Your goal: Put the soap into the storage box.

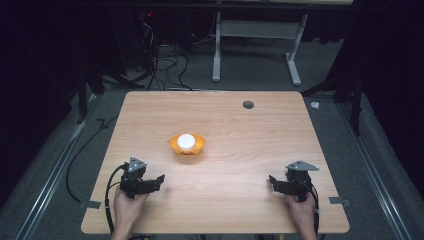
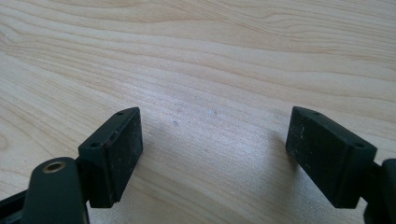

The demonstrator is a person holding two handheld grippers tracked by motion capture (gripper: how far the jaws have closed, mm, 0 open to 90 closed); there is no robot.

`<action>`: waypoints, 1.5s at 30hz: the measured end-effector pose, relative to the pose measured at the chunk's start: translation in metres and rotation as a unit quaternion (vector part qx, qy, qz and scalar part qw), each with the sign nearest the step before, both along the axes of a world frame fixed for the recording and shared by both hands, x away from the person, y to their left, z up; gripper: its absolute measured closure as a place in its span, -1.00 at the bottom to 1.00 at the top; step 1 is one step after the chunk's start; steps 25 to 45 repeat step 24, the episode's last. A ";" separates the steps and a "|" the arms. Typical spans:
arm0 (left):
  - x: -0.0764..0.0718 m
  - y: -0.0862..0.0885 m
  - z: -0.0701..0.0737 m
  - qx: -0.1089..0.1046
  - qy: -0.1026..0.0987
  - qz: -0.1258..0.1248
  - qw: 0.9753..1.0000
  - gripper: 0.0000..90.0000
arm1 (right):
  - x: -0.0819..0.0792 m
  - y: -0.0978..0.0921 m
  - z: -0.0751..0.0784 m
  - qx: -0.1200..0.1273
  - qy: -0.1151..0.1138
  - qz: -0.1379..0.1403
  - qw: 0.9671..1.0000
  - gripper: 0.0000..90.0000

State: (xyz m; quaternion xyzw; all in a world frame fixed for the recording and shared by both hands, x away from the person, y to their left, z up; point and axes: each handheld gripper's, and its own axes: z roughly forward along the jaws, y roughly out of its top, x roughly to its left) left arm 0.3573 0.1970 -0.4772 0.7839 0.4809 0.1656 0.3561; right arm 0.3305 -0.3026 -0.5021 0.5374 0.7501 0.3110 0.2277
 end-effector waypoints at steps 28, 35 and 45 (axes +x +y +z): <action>0.009 -0.011 -0.031 0.027 -0.021 0.024 0.999 -0.63 | 0.000 0.000 0.000 0.000 0.000 0.002 1.000 -0.57; 0.009 -0.011 -0.031 0.027 -0.021 0.024 0.999 -0.63 | 0.000 0.000 0.000 0.000 0.000 0.002 1.000 -0.57; 0.009 -0.011 -0.031 0.027 -0.021 0.024 0.999 -0.63 | 0.000 0.000 0.000 0.000 0.000 0.002 1.000 -0.57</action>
